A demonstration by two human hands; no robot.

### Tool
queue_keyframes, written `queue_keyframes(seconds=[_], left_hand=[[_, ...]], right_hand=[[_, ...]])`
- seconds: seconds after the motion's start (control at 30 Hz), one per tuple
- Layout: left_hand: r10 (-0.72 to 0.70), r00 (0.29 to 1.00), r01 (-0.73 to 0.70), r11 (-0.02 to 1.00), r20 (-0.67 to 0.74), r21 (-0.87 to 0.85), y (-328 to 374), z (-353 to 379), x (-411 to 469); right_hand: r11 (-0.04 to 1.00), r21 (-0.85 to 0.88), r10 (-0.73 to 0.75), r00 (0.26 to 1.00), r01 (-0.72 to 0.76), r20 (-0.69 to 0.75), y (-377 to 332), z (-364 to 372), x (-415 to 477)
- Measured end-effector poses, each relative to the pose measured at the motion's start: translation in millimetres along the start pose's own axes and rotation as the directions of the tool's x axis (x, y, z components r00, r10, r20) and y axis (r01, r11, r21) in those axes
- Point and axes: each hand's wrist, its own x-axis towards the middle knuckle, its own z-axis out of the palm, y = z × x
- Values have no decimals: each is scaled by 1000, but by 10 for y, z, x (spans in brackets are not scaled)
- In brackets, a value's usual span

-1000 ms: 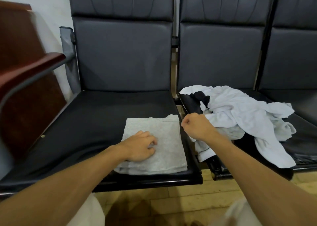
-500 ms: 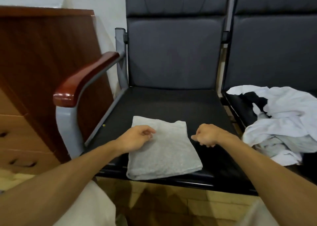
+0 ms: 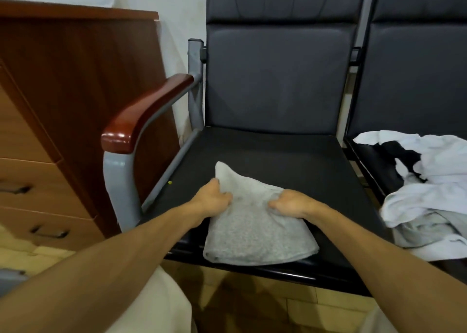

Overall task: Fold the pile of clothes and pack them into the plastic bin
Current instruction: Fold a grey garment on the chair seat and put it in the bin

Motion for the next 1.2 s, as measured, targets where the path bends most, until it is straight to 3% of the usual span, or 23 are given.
queue_keyframes(seconds=[0.13, 0.23, 0.33, 0.43, 0.57, 0.73, 0.9, 1.0, 1.07, 1.2], left_hand=[[-120, 992, 103, 936, -30, -336, 161, -191, -217], [-200, 978, 200, 799, 63, -567, 194, -545, -486], [-190, 980, 186, 724, 67, -664, 106, -1021, -829], [-179, 980, 66, 700, -86, -711, -130, -1473, -1117], [-76, 906, -203, 785, -416, -586, -697, -1920, -1519], [-192, 804, -227, 776, -563, -589, -1667, -2172, -2047], [-326, 721, -174, 768, -611, -616, -2680, -2046, -2745], [-318, 717, -13, 883, -621, -468, -3216, -1844, -3181], [-371, 715, 136, 905, -592, -403, -3519, -1706, -3453], [-594, 646, 341, 786, -479, -515, -4007, -1415, -3945]], right_hand=[[916, 393, -45, 995, 77, -91, -126, -28, -146], [806, 567, -123, 986, 167, -117, -367, -109, -333], [729, 635, -256, 962, 257, -95, -794, -221, -549], [698, 631, -409, 912, 340, -40, -1349, -224, -762], [726, 533, -581, 802, 433, 140, -2136, 84, -991], [743, 379, -643, 744, 551, 179, -2929, 883, -1144], [730, 204, -683, 697, 652, 218, -3339, 1878, -1258], [677, 109, -716, 616, 728, 328, -3478, 2524, -1317], [645, 83, -706, 551, 760, 445, -3492, 3000, -1400], [610, 165, -708, 439, 775, 554, -3428, 3844, -1575]])
